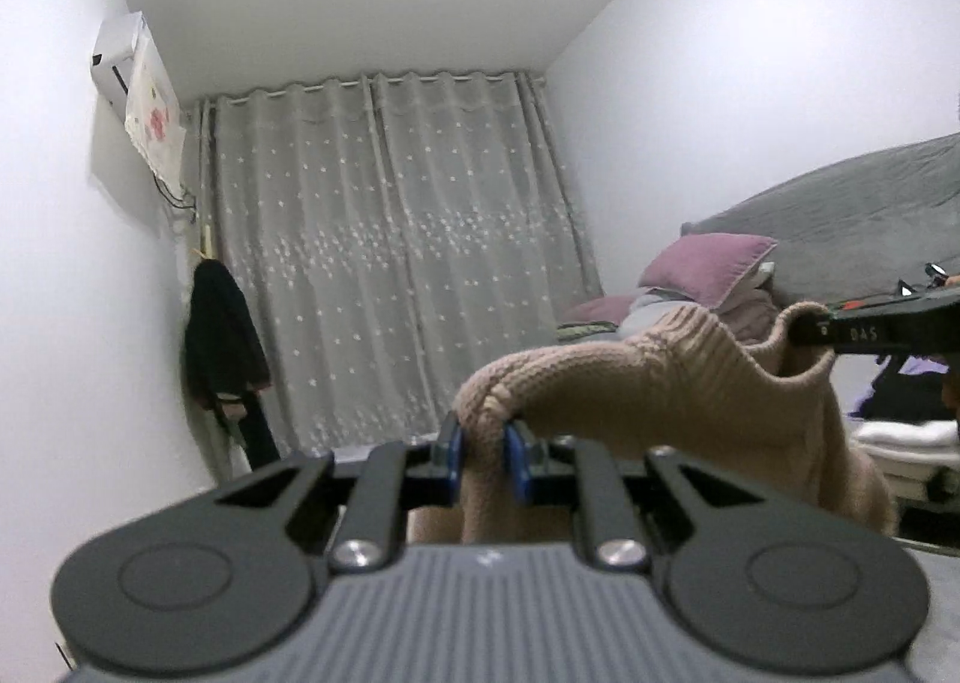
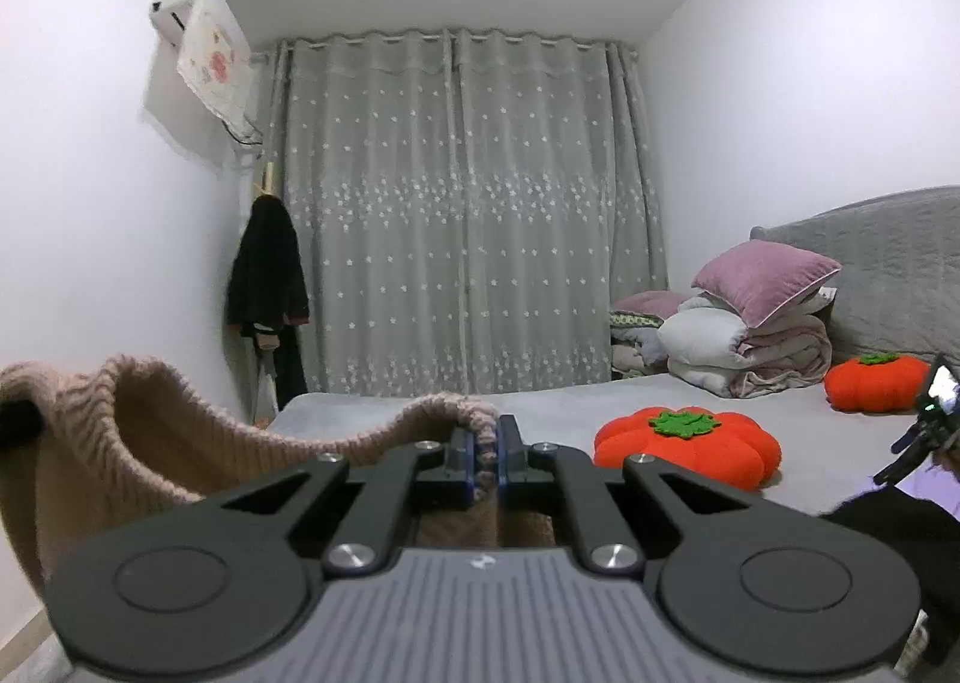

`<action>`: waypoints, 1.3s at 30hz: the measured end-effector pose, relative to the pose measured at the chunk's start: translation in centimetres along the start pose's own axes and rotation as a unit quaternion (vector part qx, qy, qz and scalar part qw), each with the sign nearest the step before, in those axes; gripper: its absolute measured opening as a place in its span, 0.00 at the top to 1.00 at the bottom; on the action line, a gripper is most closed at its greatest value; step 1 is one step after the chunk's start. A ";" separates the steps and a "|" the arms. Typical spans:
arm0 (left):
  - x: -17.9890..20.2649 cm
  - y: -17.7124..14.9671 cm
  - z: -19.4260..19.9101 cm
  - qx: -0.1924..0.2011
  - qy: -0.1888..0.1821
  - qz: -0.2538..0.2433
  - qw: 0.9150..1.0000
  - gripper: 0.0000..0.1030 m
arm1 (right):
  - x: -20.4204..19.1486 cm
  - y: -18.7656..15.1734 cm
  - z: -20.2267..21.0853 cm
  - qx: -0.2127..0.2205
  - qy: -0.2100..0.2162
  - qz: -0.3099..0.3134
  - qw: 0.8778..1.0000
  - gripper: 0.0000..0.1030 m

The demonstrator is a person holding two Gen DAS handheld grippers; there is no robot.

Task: Fold clothes

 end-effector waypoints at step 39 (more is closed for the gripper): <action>1.2 -13.9 -37.9 -0.222 0.100 -0.032 0.969 0.41 | 3.4 -14.7 -30.3 -0.223 -0.006 0.023 0.975 0.59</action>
Point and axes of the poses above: each gripper's, at about its wrist camera, not at the fingertips, and z roughly against the way its jaws point, x to its right, y to its top, the point moved 7 cm from there along -z, roughly the way its jaws point, and after that the axes turned 7 degrees about y, right-handed, at the moved point
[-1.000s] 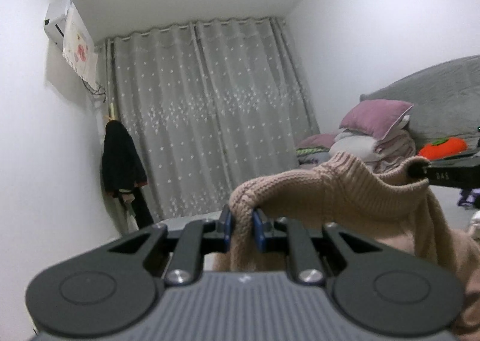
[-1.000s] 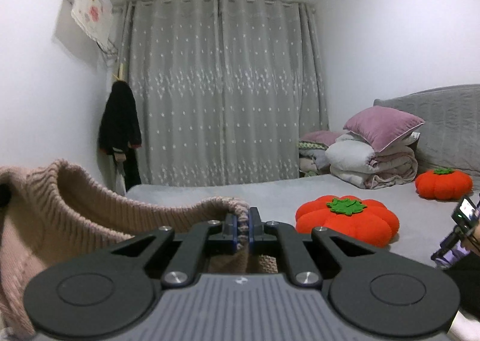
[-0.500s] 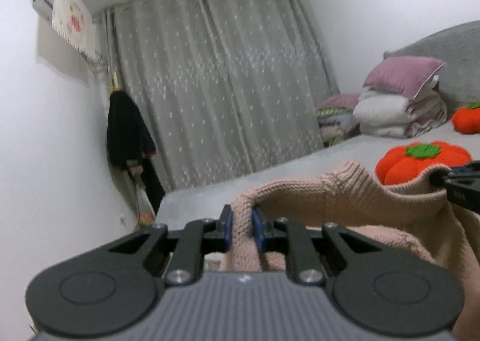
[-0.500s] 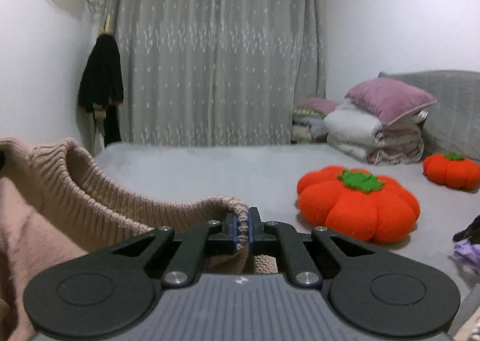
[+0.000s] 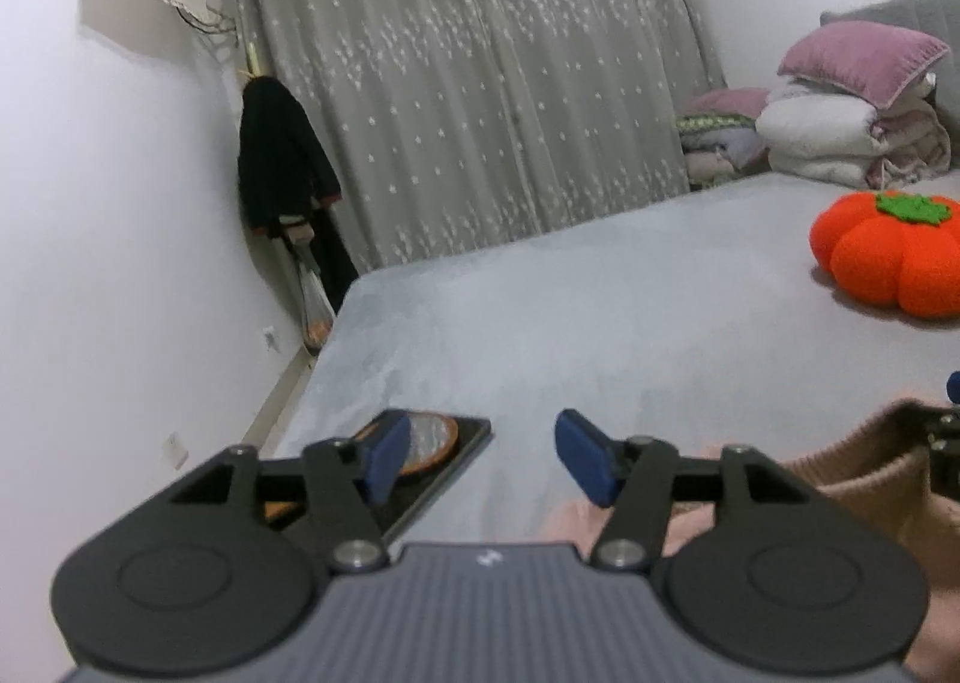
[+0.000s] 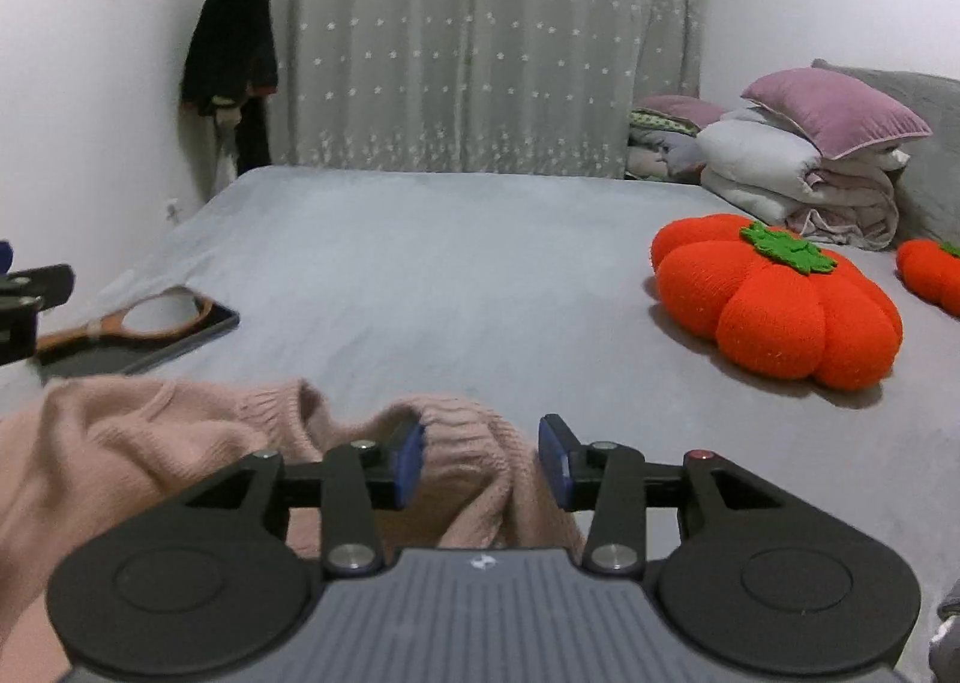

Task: Fold clothes

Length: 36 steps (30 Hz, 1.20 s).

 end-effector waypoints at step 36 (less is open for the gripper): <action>-4.1 -12.8 19.6 -0.116 -0.145 0.014 0.983 0.06 | -3.9 -11.3 17.0 -0.109 0.086 -0.123 0.983 0.48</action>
Point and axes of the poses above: each gripper's, at about its wrist camera, not at the fingertips, and z roughly against the way its jaws point, x to its right, y to its top, the point moved 7 cm from there along -z, roughly the way its jaws point, and after that the axes turned 7 degrees about y, right-handed, at the moved point
